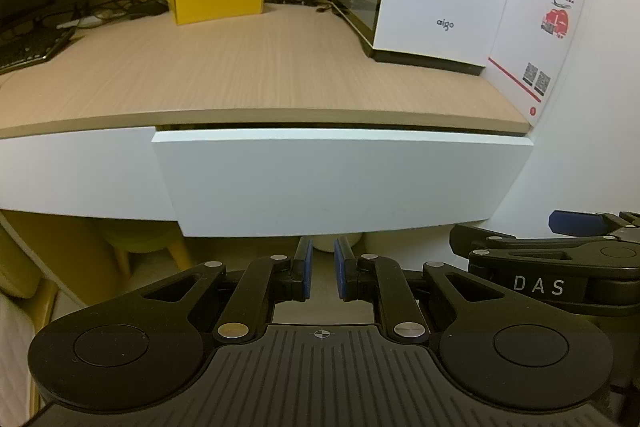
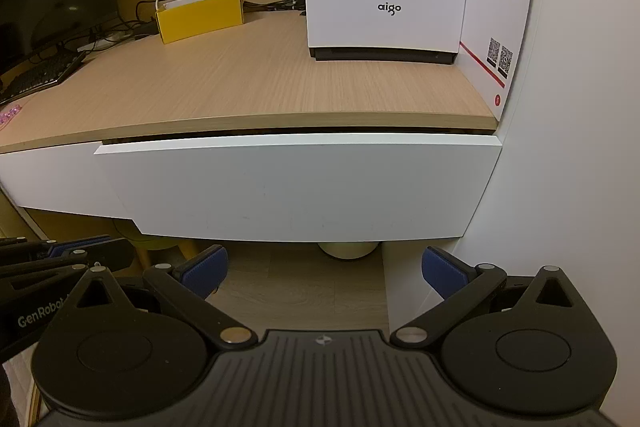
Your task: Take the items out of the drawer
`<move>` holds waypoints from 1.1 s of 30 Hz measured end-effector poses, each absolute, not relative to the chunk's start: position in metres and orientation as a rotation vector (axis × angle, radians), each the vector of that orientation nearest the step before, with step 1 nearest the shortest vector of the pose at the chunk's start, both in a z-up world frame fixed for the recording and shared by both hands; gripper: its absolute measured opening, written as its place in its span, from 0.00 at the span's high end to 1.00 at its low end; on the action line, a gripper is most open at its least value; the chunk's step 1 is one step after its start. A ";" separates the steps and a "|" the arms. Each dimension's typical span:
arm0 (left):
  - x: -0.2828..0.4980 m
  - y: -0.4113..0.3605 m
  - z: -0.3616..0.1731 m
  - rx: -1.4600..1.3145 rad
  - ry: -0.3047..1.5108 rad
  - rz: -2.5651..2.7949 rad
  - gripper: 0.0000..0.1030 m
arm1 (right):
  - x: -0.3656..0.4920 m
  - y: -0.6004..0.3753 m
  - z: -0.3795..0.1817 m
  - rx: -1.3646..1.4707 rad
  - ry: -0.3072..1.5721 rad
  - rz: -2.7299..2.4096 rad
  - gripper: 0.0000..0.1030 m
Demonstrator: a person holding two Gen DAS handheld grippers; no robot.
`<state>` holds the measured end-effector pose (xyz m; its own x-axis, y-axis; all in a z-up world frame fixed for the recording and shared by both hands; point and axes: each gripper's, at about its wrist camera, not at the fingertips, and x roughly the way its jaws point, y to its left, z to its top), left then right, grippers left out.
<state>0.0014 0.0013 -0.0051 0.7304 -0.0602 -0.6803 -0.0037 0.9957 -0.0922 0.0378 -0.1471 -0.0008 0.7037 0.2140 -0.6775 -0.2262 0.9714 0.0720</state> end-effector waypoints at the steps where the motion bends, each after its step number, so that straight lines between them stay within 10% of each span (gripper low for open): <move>1: 0.001 0.002 -0.005 -0.090 0.751 -0.032 0.86 | 0.038 -0.147 -0.001 -0.017 0.752 0.245 0.00; 33: 0.013 0.001 -0.005 -0.093 0.742 -0.053 0.86 | 0.056 -0.147 -0.003 -0.002 0.777 0.256 0.00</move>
<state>0.0128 0.0007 -0.0048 0.7360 -0.0810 -0.6722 0.0154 0.9946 -0.1029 0.0557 -0.1468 -0.0031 0.6838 0.2275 -0.6933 -0.2291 0.9690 0.0920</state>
